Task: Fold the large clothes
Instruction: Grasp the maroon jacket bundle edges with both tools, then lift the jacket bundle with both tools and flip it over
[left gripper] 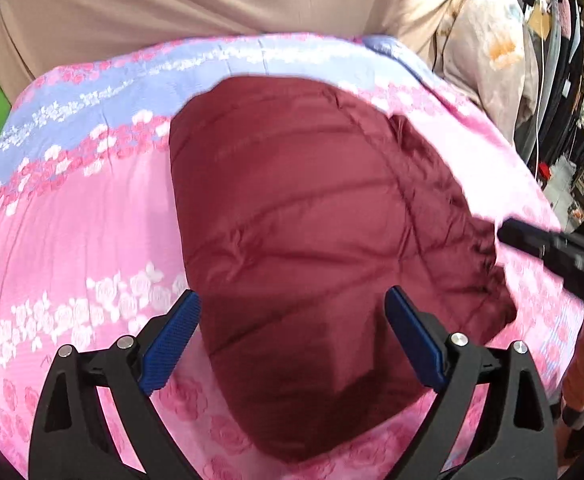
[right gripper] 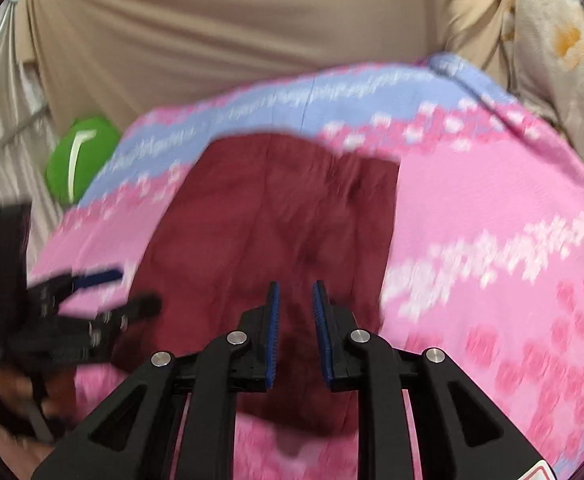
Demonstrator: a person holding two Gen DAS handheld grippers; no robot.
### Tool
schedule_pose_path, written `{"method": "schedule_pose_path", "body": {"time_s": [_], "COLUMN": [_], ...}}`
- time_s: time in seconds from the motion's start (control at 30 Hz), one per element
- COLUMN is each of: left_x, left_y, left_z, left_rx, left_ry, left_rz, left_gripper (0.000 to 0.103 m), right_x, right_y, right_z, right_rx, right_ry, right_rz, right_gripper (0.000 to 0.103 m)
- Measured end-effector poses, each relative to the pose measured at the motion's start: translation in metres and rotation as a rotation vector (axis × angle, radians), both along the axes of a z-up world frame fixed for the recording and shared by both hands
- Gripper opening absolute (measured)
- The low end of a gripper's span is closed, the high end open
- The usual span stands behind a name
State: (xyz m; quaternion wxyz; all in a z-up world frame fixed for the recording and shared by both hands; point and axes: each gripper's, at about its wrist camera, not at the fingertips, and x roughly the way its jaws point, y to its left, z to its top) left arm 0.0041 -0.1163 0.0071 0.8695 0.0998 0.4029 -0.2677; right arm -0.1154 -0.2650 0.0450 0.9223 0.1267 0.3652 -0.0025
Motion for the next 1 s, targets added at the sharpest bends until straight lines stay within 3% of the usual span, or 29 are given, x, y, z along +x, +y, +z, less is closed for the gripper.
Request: {"method": "schedule_pose_path", "body": {"time_s": [0.1, 0.13, 0.27, 0.4, 0.6, 0.7, 0.77, 0.9, 1.0], "left_x": [-0.001, 0.000, 0.002, 0.007, 0.008, 0.009, 0.010, 0.015, 0.022], "left_y": [-0.001, -0.001, -0.006, -0.006, -0.006, -0.007, -0.007, -0.003, 0.011], "left_z": [-0.016, -0.020, -0.032, -0.036, -0.037, -0.039, -0.041, -0.041, -0.032], "left_rx": [0.022, 0.024, 0.051, 0.056, 0.058, 0.055, 0.051, 0.024, -0.067], "left_ry": [0.038, 0.044, 0.040, 0.048, 0.047, 0.050, 0.063, 0.091, 0.150], "left_rz": [-0.002, 0.002, 0.006, 0.020, 0.024, 0.025, 0.021, 0.023, 0.029], "left_gripper": [0.091, 0.092, 0.096, 0.096, 0.096, 0.097, 0.097, 0.097, 0.096], "right_x": [0.002, 0.004, 0.008, 0.008, 0.006, 0.026, 0.034, 0.033, 0.020], "right_y": [0.001, -0.001, -0.007, -0.007, -0.002, -0.001, -0.002, -0.007, -0.021], "right_z": [-0.036, -0.046, -0.074, -0.063, -0.014, -0.039, -0.064, -0.058, -0.042], "right_rx": [-0.006, -0.005, 0.041, 0.052, 0.027, -0.016, 0.009, 0.041, 0.100], "right_ry": [0.110, 0.134, 0.149, 0.169, 0.026, 0.120, 0.161, 0.162, 0.100], "right_rz": [-0.033, -0.041, -0.043, -0.061, -0.069, -0.082, -0.075, -0.095, -0.114], "right_gripper": [0.014, 0.007, 0.005, 0.006, 0.010, 0.009, 0.007, 0.008, 0.021]}}
